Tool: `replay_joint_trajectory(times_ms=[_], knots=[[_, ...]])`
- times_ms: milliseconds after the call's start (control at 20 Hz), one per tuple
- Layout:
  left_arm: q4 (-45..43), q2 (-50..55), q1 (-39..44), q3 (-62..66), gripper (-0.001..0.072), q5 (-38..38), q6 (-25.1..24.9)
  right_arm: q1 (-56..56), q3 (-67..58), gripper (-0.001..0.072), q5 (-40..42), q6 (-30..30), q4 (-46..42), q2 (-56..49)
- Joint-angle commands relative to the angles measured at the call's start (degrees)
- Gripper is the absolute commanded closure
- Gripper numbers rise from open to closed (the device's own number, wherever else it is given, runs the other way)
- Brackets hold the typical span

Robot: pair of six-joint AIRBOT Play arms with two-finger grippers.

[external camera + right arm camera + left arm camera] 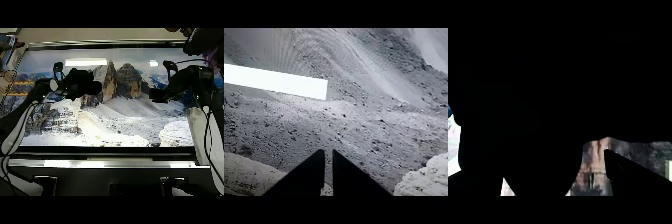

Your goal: Fold the clothes and pants, and hang the long-sleeved shirts on hangers.

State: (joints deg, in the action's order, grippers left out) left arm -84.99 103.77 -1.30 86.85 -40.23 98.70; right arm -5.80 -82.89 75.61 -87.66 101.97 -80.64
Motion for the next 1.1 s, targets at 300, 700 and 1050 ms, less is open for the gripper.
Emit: replay_joint_trajectory(times_ms=[300,700,1050], knots=[[1.64,0.37,1.46,9.07,0.0689,-12.72,2.58,-0.04,-0.07,0.0599,1.11,1.97,0.37,0.04],[18.23,-16.57,19.82,16.81,0.0689,-32.92,3.13,-0.04,-0.07,0.0597,8.76,0.42,0.9,3.45],[18.21,-2.34,43.34,16.37,0.0689,-25.81,9.86,-0.04,-0.07,0.0597,16.09,-0.02,-5.03,18.99]])
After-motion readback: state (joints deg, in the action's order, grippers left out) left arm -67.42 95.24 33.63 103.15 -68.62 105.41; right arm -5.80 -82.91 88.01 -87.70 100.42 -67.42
